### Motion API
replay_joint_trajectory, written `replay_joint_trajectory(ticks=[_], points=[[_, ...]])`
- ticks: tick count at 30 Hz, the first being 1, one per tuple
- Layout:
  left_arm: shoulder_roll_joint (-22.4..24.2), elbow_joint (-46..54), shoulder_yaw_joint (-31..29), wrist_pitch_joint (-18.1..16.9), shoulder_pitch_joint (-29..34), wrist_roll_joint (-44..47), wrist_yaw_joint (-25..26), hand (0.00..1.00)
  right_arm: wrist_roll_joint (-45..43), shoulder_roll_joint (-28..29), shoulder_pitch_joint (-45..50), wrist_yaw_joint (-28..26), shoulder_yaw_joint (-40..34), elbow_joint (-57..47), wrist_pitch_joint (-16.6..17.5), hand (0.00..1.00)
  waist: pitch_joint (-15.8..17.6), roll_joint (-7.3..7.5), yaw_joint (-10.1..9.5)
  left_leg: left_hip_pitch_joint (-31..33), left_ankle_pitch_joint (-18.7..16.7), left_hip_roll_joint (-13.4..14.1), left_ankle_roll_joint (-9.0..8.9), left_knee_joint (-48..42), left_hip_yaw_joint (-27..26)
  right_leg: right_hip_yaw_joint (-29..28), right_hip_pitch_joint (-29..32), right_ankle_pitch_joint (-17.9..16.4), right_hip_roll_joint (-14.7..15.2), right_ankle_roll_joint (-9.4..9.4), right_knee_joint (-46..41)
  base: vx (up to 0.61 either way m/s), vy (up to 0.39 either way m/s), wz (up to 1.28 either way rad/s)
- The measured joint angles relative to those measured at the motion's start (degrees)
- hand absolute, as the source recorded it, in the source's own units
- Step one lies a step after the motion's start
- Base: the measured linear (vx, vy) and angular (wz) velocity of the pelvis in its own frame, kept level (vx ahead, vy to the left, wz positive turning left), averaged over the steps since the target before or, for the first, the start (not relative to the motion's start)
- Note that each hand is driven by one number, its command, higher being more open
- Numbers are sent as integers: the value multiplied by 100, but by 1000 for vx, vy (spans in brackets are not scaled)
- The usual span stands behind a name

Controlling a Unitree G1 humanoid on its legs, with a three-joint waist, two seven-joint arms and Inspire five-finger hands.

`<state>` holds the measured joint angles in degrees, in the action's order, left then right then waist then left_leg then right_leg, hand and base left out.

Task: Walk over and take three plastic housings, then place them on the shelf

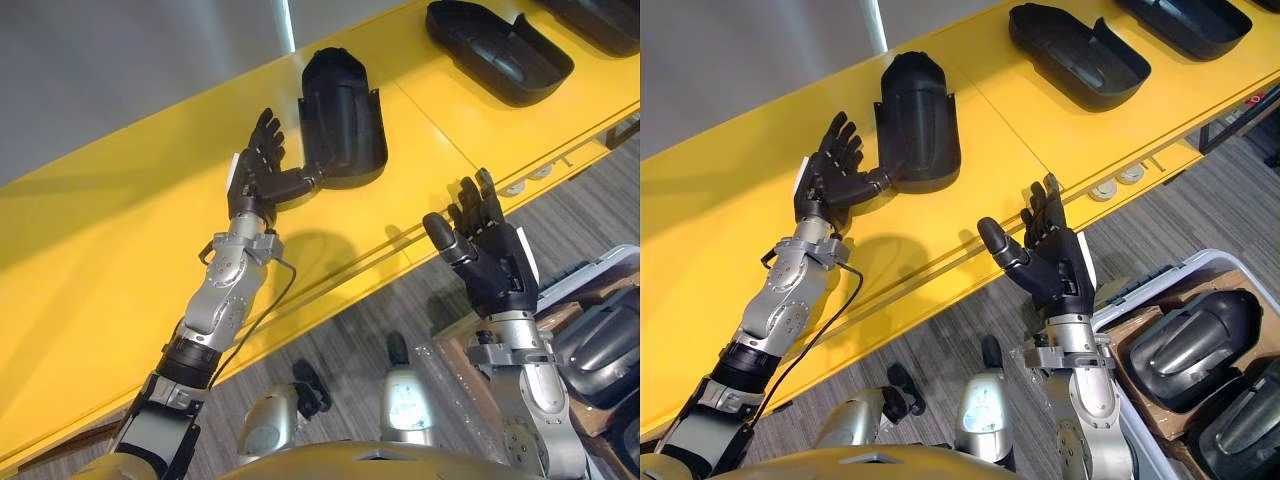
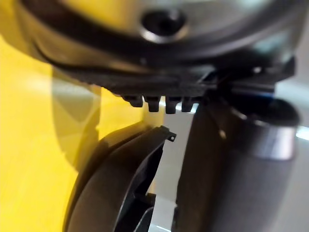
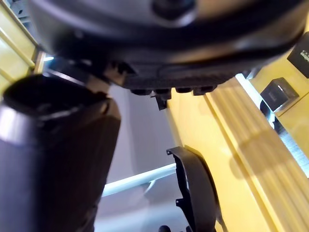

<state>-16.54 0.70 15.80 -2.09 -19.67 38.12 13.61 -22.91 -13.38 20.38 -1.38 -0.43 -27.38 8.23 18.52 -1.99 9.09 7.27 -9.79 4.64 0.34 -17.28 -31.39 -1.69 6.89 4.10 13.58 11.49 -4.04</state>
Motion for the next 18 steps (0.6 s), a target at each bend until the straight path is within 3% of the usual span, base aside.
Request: replay_joint_trajectory(ticks=[18], points=[[366,-135,641,56,224,500,-547,100,4,-46,193,-102,53,-35,-5,100,-325,-145,95,-225,-46,-35,6,70,-196,-3,-16,-73,49,45,-150,2,15,-3]])
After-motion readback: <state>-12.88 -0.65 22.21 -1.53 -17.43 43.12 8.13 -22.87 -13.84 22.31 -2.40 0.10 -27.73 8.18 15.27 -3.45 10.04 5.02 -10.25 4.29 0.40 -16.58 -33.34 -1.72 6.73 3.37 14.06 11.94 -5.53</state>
